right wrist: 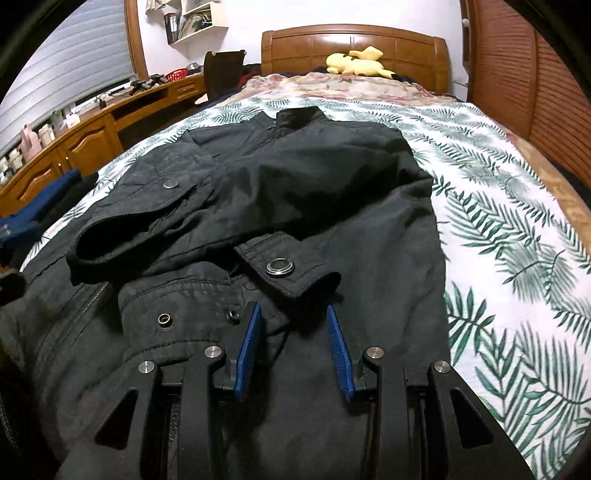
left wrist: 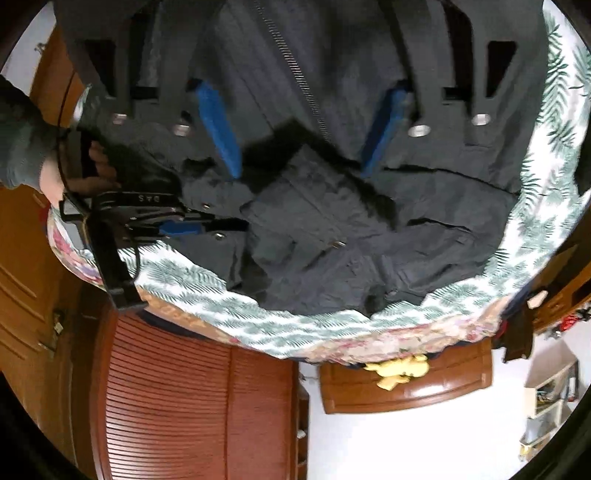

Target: Fold large clothes

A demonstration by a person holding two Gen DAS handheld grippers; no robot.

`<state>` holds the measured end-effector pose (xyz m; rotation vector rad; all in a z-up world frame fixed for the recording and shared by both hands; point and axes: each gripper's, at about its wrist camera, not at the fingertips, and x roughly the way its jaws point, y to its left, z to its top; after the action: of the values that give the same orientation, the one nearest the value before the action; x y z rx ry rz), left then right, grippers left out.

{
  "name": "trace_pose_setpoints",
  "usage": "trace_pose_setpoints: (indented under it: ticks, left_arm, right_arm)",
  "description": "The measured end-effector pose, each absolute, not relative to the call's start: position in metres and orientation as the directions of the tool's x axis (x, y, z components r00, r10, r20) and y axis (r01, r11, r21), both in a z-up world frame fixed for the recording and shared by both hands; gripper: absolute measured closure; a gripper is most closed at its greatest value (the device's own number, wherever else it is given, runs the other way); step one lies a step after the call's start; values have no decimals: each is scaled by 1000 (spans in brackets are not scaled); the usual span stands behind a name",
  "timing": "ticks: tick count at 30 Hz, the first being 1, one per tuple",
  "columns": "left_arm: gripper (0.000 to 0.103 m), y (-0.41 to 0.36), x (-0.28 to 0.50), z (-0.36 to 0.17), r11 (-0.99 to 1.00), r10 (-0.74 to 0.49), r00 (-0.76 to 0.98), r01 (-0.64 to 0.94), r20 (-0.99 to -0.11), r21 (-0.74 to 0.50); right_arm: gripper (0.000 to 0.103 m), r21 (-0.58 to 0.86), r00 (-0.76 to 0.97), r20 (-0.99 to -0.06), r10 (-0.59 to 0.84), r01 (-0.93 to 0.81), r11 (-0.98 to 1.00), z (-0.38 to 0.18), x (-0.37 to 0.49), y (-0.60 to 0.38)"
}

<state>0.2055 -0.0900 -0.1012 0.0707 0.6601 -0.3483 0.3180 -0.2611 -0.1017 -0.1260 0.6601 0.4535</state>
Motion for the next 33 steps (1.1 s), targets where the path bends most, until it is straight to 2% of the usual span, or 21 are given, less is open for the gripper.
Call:
trace_pose_setpoints:
  ticks: [2, 10, 12, 14, 17, 26, 33]
  left_arm:
    - [48, -98, 210, -103, 933, -298, 723, 359, -623, -30]
    - [48, -130, 234, -107, 929, -246, 717, 367, -652, 53]
    - [59, -137, 237, -111, 928, -210, 716, 361, -666, 95]
    - [85, -137, 241, -113, 931, -160, 719, 337, -677, 139]
    - [93, -126, 238, -106, 943, -147, 737, 307, -659, 133]
    - [95, -77, 213, -72, 971, -31, 813, 162, -582, 175]
    - [95, -62, 192, -70, 986, -22, 823, 112, -567, 125]
  right_arm:
    - [65, 66, 688, -612, 391, -447, 892, -106, 321, -266]
    - [65, 57, 702, -597, 388, -446, 893, -112, 320, -265]
    - [65, 75, 693, -600, 400, -449, 891, -113, 322, -268]
    - [65, 86, 689, -600, 407, -450, 889, -113, 322, -270]
    - [65, 90, 687, -601, 408, -450, 889, -113, 323, -271]
    - [65, 102, 683, -600, 417, -452, 886, -114, 324, -272]
    - [65, 105, 680, -600, 420, -454, 885, -116, 325, -273]
